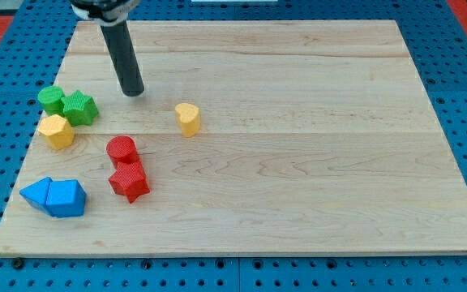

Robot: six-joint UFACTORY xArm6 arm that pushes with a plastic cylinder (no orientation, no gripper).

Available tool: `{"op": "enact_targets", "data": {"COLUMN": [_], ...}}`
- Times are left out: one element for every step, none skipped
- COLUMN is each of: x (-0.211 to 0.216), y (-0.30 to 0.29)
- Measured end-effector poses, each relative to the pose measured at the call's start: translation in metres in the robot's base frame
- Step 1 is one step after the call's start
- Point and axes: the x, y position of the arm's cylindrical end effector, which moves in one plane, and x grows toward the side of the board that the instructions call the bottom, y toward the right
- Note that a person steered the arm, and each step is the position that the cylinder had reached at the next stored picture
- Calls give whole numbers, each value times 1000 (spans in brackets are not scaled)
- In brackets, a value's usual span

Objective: Push the yellow hexagon below the green circle

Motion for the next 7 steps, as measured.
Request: {"op": "enact_targets", "data": {"x": [-2, 5, 28, 81, 95, 99, 89], "y": [-47, -72, -41, 20, -4, -33, -67]}}
